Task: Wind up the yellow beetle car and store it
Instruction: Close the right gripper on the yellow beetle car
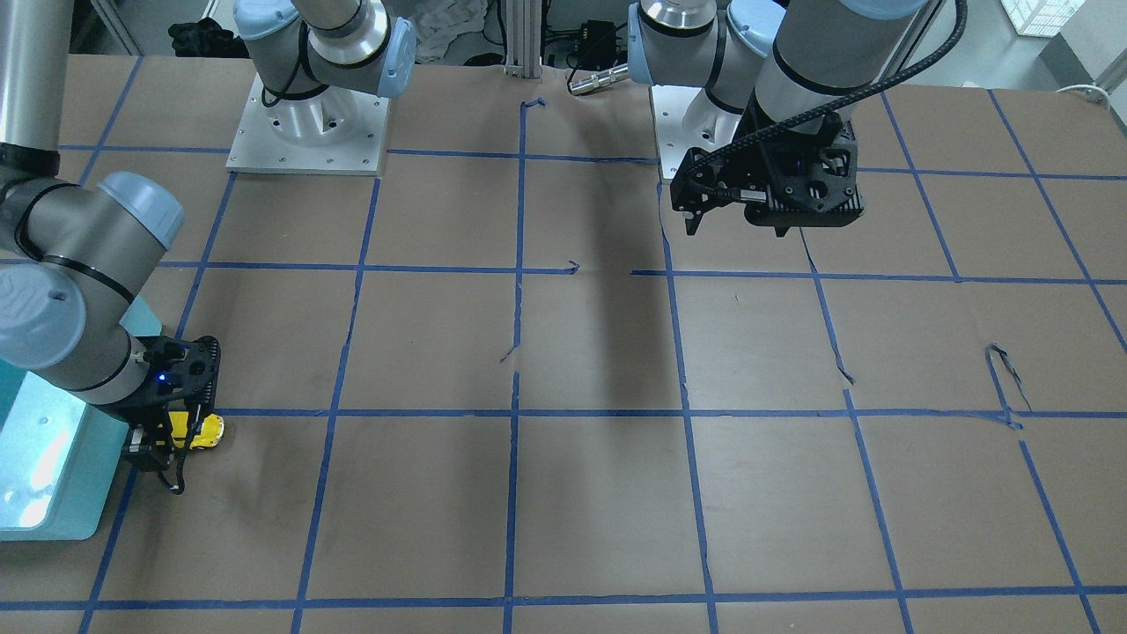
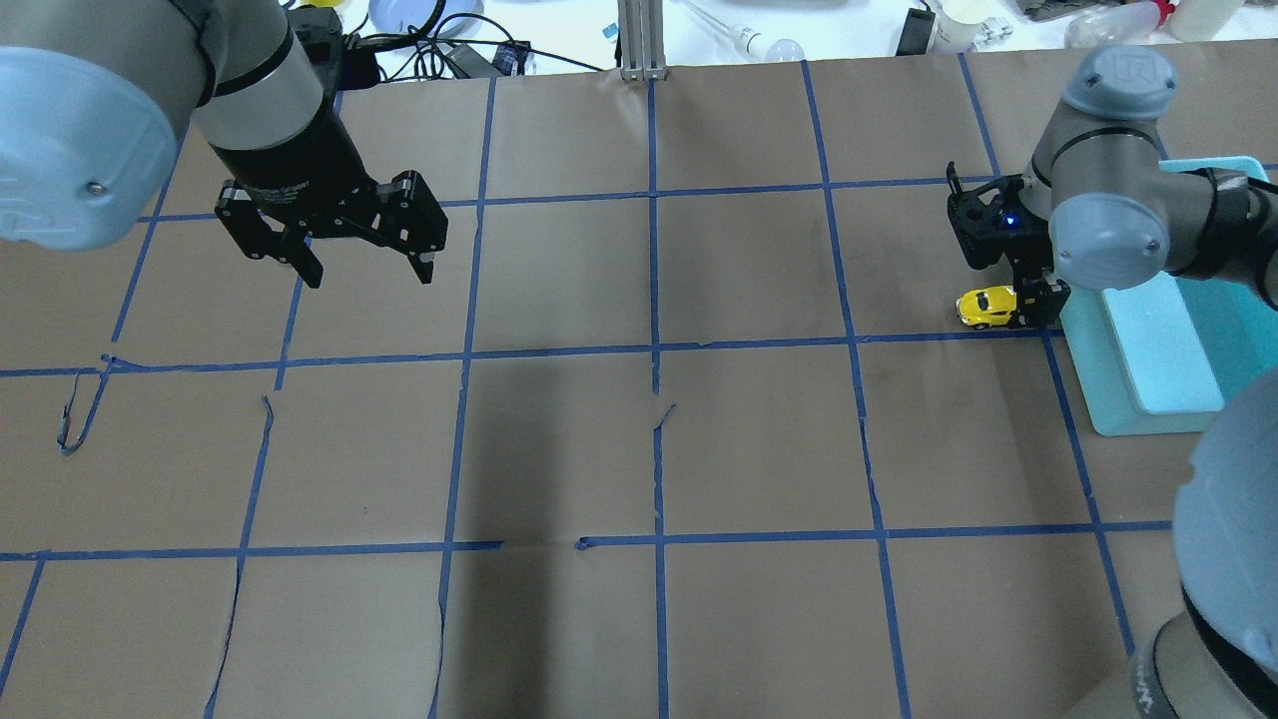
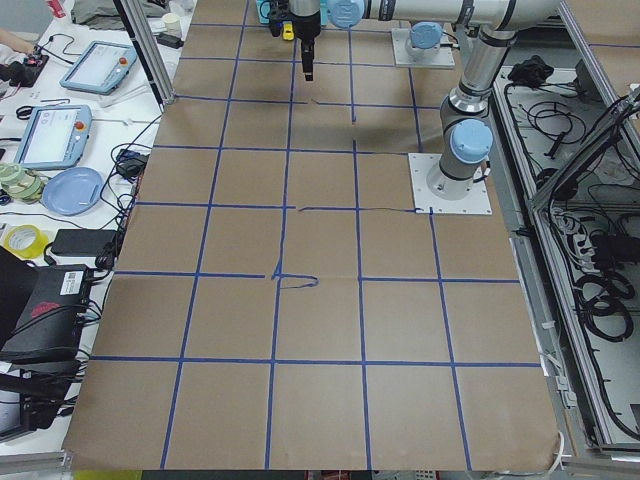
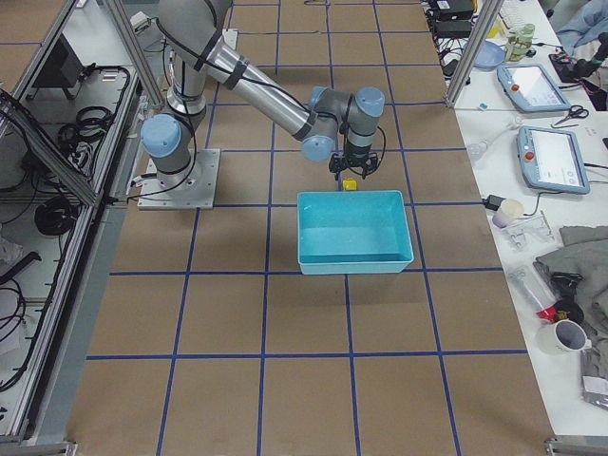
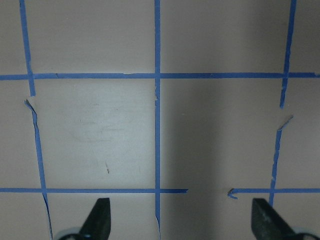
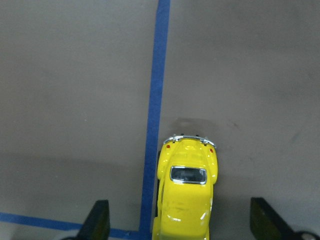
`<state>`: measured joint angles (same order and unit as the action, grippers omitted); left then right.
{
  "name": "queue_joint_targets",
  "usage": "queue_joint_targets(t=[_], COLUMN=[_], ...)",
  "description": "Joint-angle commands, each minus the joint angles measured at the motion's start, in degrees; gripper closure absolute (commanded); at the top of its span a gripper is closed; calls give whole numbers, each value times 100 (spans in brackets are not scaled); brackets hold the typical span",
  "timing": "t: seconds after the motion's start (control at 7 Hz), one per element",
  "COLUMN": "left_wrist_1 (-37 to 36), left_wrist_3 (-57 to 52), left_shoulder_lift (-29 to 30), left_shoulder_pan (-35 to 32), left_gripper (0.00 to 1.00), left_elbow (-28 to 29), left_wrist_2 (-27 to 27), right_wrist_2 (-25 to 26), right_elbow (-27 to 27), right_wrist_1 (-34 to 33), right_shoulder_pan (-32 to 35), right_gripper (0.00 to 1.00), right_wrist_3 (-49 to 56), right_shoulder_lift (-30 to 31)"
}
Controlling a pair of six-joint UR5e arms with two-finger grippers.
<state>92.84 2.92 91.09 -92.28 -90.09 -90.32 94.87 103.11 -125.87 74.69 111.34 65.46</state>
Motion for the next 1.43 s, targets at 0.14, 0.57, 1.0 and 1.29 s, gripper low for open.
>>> queue_joint_targets(t=[0.14, 0.57, 1.0, 1.29], left_wrist_1=[-2, -73, -99, -99], left_wrist_3=[-37, -272, -432, -432], left_shoulder_lift=[-12, -4, -21, -48], left_shoulder_pan=[44, 87, 193, 219], left_gripper=[0, 0, 0, 0], left_elbow=[-17, -35, -61, -62], left_wrist_2=[14, 23, 23, -3], right_wrist_2=[-30, -30, -134, -425], right_elbow=[8, 95, 17, -167], right_wrist_1=[-105, -87, -52, 158], right_shoulder_pan=[-95, -104, -35, 62], right_gripper=[13, 65, 100, 100], right_wrist_3=[116, 116, 29, -287], right_shoulder_lift=[-112, -78, -8, 177])
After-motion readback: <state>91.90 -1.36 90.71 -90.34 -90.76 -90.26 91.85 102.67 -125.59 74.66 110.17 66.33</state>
